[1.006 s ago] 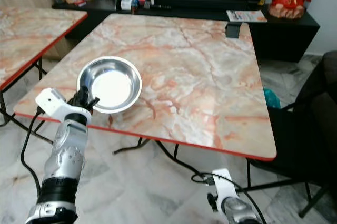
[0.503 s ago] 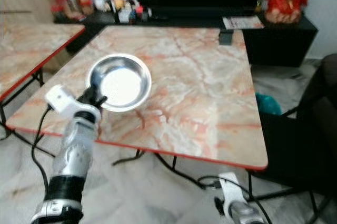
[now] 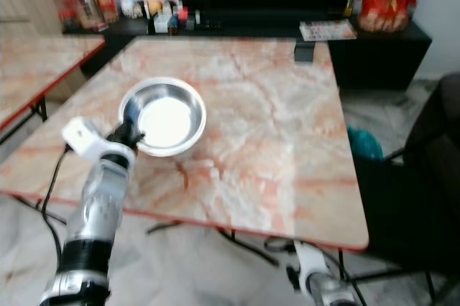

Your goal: Setting the table

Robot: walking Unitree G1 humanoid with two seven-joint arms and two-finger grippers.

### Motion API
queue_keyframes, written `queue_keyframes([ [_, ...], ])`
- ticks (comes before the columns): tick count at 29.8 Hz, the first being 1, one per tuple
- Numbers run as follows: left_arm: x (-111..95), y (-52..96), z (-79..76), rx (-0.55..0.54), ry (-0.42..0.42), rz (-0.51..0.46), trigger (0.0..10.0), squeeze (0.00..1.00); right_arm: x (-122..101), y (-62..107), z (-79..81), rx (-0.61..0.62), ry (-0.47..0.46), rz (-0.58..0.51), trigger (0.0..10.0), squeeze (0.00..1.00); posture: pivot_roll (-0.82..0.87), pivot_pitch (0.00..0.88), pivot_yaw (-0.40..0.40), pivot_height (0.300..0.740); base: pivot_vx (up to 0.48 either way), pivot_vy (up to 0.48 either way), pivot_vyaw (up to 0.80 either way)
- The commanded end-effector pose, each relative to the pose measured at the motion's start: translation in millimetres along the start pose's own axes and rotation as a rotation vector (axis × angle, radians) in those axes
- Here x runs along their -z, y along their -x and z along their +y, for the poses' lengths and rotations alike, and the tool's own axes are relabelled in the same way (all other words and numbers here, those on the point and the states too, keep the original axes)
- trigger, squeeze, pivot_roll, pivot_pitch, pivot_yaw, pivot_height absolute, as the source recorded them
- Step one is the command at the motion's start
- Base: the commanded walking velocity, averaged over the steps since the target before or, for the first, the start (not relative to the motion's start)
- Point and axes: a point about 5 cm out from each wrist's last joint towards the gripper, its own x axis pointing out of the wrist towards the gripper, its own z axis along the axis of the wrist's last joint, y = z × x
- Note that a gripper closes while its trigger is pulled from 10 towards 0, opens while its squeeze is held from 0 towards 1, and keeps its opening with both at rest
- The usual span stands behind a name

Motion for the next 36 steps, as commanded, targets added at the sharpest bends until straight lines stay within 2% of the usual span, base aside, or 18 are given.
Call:
queue_keyframes([
  [1,-8.1,2.2,13.4,-0.09,0.011,0.006,10.0,0.0,-5.6,-1.0,6.0,-0.015,0.002,-0.017,10.0,0.0,0.0,0.023,0.026,0.74,0.0,0.0,0.0],
  [5,-8.0,6.0,16.2,-0.156,0.02,0.038,10.0,0.0,-5.7,-0.9,5.4,-0.014,0.002,-0.017,10.0,0.0,0.0,0.027,0.022,0.74,0.0,0.0,0.0],
  [7,-6.4,7.7,16.4,-0.201,0.025,0.084,10.0,0.0,-5.6,-0.9,5.3,-0.014,0.003,-0.017,10.0,0.0,0.0,0.027,0.022,0.74,0.0,0.0,0.0],
  [10,-5.6,6.9,14.0,-0.237,0.073,0.118,10.0,0.0,-5.7,-0.9,5.2,-0.014,0.005,-0.018,10.0,0.0,0.0,0.027,0.022,0.74,0.0,0.0,0.0],
  [12,-5.8,6.3,12.4,-0.233,0.082,0.124,10.0,0.0,-5.7,-0.9,5.2,-0.014,0.005,-0.018,10.0,0.0,0.0,0.027,0.022,0.74,0.0,0.0,0.0],
  [14,-6.0,3.9,6.8,-0.22,0.126,0.137,10.0,0.0,-6.2,-0.8,4.8,-0.013,0.006,-0.019,10.0,0.0,0.0,0.03,0.022,0.74,0.0,0.0,0.0],
  [18,-1.5,2.9,2.4,-0.194,0.135,0.191,10.0,0.0,-6.3,-0.8,4.8,-0.013,0.006,-0.02,10.0,0.0,0.0,0.03,0.022,0.74,0.0,0.0,0.0],
  [22,2.0,4.1,1.9,-0.191,0.123,0.217,10.0,0.0,-6.3,-0.8,4.8,-0.013,0.007,-0.02,10.0,0.0,0.0,0.03,0.022,0.74,0.0,0.0,0.0],
  [27,10.6,6.4,2.1,-0.166,0.063,0.284,10.0,0.0,-6.3,-0.8,5.0,-0.014,0.007,-0.019,10.0,0.0,0.0,0.033,0.022,0.74,0.0,0.0,0.0],
  [36,15.6,9.8,3.9,-0.163,0.006,0.334,10.0,0.0,-6.5,-0.8,5.1,-0.014,0.006,-0.019,10.0,0.0,0.0,0.036,0.023,0.74,0.0,0.0,0.0],
])
